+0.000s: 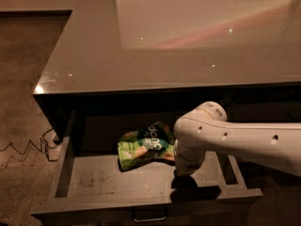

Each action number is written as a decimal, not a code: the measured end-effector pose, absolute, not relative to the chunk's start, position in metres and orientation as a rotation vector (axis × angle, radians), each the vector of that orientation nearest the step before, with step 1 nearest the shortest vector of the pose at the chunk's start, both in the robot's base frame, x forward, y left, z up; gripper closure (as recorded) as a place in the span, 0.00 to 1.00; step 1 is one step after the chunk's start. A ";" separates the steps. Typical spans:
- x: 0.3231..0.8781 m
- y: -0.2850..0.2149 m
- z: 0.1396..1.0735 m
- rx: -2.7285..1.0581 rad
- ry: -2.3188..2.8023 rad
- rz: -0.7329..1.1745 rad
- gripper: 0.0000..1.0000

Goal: Open top drawer

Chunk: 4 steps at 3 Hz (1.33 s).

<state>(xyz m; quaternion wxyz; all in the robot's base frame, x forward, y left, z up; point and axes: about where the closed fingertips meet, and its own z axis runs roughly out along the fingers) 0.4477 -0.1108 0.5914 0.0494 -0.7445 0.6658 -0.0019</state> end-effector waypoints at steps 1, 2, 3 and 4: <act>0.440 -0.116 0.591 -2.278 2.077 -0.034 1.00; 0.427 -0.118 0.601 -2.295 2.101 -0.113 1.00; 0.414 -0.118 0.611 -2.310 2.107 -0.180 1.00; 0.414 -0.118 0.612 -2.307 2.109 -0.183 0.82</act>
Offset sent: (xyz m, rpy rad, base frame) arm -0.0365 -0.0105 0.0242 -0.1688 -0.0271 -0.0365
